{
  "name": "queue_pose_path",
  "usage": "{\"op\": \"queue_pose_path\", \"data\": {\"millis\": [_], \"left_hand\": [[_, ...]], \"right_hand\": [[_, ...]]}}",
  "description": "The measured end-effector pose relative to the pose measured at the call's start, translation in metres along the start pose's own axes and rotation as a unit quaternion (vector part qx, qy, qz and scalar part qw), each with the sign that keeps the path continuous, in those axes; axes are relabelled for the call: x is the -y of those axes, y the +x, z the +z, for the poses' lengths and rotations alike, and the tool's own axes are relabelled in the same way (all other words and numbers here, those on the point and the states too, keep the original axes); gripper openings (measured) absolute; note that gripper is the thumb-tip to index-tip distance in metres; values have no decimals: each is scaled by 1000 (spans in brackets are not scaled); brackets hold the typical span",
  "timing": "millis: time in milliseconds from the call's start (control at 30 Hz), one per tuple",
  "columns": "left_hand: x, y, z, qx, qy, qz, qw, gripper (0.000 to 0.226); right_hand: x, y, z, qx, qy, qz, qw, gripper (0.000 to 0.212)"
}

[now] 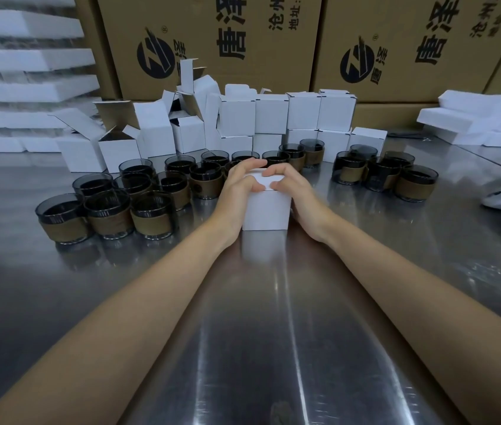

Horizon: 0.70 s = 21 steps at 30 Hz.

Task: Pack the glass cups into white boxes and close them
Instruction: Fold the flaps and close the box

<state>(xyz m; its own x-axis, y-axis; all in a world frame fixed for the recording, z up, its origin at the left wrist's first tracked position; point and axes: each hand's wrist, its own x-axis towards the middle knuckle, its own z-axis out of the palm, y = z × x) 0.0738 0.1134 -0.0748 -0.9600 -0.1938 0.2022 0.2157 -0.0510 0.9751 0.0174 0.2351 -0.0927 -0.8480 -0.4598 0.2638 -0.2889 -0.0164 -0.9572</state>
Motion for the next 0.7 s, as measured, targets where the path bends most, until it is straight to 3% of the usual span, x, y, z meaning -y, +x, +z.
{"op": "queue_pose_path", "data": {"millis": [133,233,300,500,600,700], "left_hand": [[8,0,0,-30,-2,0,1000,42],[18,3,-4,-39,-12,-3,999,36],[19,5,-6,-40,-29,-1,999,32],[26,18,1,-82,-48,-2,995,26],[33,25,0,-123,94,41,987,26],[38,29,-1,-105,246,154,951,29]], "right_hand": [[1,-3,-8,31,-12,7,999,21],[0,-9,-26,87,-86,4,992,48],[0,-9,-32,84,-94,1,992,58],[-3,-7,-43,-2,-23,-3,1000,47],[2,-2,-62,-94,16,-37,995,44],[15,9,-95,-203,20,-78,976,44]]}}
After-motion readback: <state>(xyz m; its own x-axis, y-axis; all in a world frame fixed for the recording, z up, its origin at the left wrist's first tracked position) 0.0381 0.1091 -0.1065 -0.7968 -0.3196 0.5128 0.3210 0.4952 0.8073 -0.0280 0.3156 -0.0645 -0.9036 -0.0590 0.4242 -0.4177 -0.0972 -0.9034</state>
